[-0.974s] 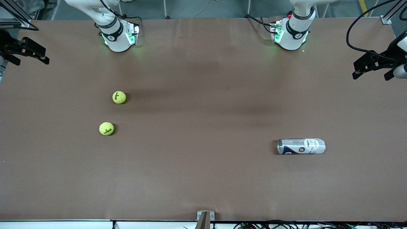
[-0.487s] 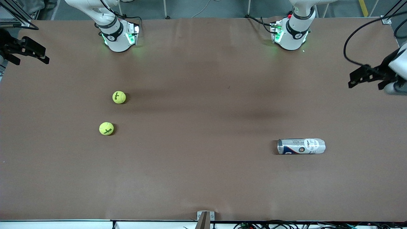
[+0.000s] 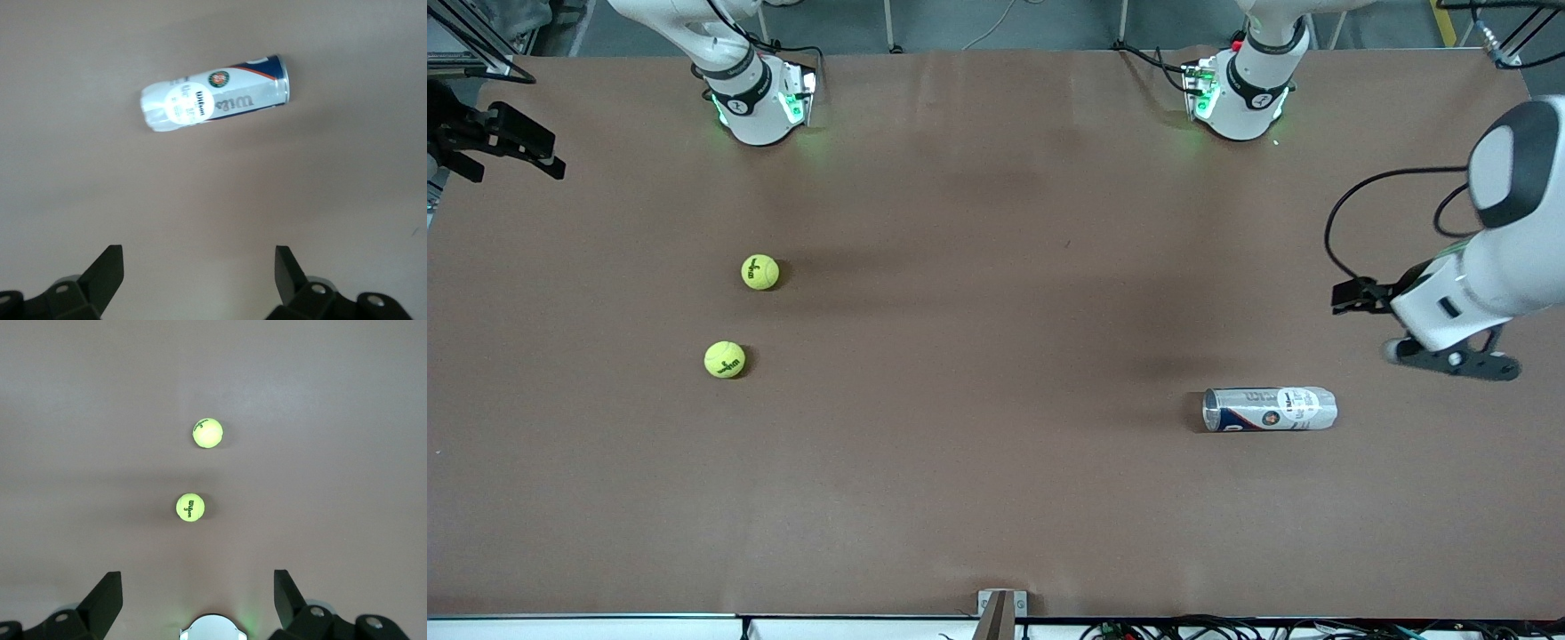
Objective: Insert tennis ball vertically with right arm
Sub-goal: 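Move the left gripper toward the white tennis ball can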
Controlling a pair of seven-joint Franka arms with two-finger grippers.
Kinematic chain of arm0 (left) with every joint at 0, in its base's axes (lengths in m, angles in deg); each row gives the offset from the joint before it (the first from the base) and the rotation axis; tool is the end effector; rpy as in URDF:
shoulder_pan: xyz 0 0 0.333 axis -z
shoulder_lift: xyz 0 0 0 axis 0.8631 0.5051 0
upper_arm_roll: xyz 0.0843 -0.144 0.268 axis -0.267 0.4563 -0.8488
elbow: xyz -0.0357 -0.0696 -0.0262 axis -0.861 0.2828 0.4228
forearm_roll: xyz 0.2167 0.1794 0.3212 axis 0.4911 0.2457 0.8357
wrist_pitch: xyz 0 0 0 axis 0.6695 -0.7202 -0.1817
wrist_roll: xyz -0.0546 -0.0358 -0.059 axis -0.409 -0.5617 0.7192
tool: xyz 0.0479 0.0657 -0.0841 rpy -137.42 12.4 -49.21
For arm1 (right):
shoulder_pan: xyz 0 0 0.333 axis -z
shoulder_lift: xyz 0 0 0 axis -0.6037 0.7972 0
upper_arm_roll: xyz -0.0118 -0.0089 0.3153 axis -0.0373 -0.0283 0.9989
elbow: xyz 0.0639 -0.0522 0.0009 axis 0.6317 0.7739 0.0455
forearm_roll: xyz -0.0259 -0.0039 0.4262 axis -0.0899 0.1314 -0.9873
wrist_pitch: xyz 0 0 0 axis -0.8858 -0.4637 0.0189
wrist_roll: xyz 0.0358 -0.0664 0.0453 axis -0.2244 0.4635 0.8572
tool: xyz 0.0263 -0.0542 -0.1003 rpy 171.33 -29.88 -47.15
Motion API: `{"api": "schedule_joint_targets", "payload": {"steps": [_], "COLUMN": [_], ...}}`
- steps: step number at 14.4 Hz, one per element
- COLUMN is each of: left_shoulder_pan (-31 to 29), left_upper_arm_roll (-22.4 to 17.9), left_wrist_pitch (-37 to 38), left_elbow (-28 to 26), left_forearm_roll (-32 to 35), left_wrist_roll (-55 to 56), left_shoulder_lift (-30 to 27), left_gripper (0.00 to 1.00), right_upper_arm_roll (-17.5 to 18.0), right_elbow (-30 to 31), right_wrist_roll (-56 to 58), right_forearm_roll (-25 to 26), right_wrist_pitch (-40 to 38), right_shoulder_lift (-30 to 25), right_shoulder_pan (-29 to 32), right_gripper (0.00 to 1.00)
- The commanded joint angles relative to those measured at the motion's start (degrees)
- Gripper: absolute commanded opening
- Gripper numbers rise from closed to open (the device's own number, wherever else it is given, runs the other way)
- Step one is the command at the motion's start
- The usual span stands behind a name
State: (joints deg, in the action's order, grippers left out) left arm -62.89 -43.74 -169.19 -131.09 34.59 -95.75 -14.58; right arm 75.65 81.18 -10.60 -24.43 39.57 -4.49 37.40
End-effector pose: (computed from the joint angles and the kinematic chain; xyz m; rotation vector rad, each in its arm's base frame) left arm 0.6608 -0.0536 0.4506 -3.0925 0.4118 0.2885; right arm 0.5292 -0.0071 0.6640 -3.1192 -0.0318 0.1019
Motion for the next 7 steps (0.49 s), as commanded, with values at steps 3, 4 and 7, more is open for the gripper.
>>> {"api": "schedule_joint_targets", "payload": {"steps": [3,4,7], "left_shoulder_pan": [1.5,2.1,3.6], "left_upper_arm_roll": [0.0,0.1,0.1], "left_wrist_pitch": [-4.7,-6.2,-9.3], "left_elbow": [0.9,0.9,1.0], "left_forearm_roll": [2.9,6.1,11.3], "left_wrist_roll": [-8.6,-10.6,-19.9], "left_shoulder_lift": [7.0,8.4,12.2], "left_gripper": [1.00,1.00,1.00], "right_upper_arm_roll": [-0.2,-0.2,-0.2], "right_elbow": [0.5,0.2,-0.4], "right_wrist_roll": [0.3,0.3,-0.2], "right_forearm_roll": [0.2,0.2,0.2], "right_wrist_pitch": [0.0,-0.1,0.0], "right_shoulder_lift": [-1.3,-1.3,-1.2], "right_shoulder_pan": [-0.4,-0.4,-0.5], "right_gripper": [1.00,1.00,1.00]}}
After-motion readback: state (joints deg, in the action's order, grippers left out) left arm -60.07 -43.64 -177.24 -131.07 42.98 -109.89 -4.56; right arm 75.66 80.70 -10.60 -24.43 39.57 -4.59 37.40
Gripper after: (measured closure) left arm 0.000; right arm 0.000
